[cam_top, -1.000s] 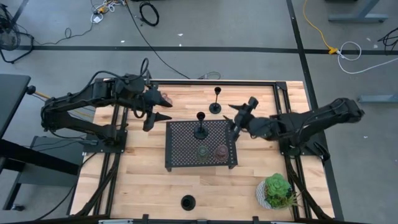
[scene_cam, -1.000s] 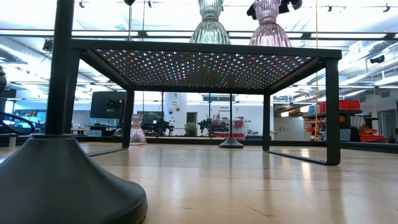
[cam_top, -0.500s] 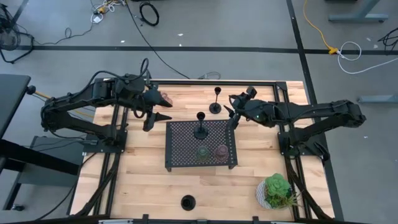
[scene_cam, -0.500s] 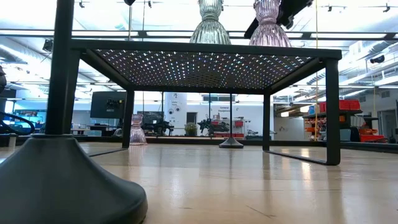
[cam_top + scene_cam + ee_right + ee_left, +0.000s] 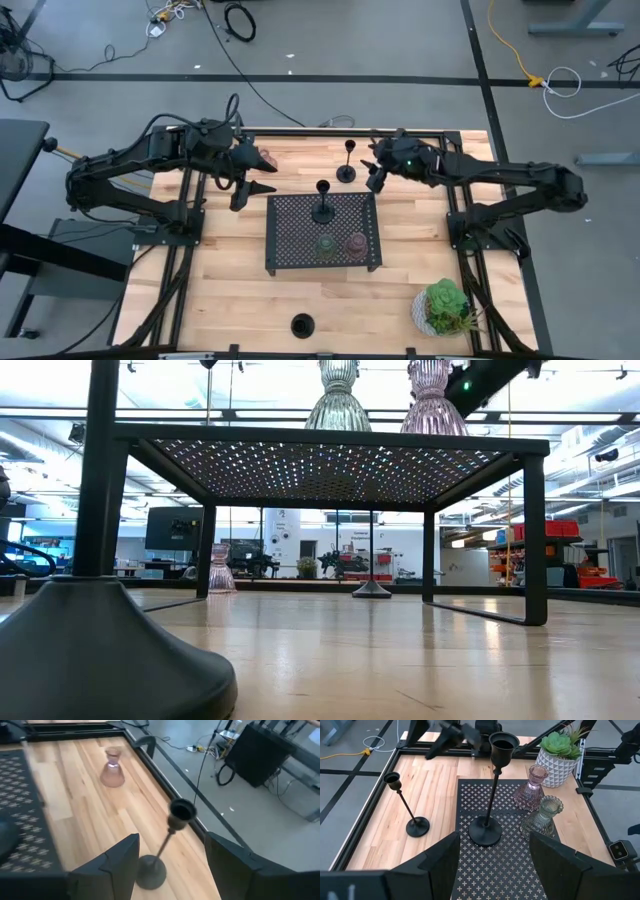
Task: Pick & Place candle stick holders
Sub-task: Align the top black candle holder on the shelf with the black candle holder
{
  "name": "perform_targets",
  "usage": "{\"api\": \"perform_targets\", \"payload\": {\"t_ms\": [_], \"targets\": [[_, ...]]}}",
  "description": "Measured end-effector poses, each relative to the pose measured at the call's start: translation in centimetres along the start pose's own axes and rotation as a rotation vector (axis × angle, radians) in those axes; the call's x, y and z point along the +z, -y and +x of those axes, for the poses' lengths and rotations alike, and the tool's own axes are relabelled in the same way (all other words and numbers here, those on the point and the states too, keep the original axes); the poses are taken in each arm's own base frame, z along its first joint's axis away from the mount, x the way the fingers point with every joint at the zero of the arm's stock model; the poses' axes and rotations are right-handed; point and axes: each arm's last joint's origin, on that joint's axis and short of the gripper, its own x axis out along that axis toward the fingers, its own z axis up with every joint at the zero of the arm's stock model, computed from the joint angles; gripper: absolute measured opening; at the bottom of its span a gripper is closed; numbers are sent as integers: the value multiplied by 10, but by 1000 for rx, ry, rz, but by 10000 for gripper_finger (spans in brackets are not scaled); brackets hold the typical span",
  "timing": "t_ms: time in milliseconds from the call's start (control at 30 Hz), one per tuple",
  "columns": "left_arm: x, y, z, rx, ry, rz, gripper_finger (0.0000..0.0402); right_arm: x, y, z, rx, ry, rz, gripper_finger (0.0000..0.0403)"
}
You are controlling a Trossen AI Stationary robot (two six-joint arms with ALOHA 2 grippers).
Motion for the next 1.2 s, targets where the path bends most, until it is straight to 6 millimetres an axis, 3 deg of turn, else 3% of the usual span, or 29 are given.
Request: {"api": "perform_targets", "payload": {"t_ms": [300,667,900,1200], "targets": [[0,0,0,0,0,0,241,-37,16,26,92,77,102,224],[0,0,0,0,0,0,241,-71,27,38,123,246,213,224],[0,0,0,0,0,0,241,-83,28,39,130,278,253,224],[1,0,0,0,5,2,241,-84,28,38,122,325,280,224]]}}
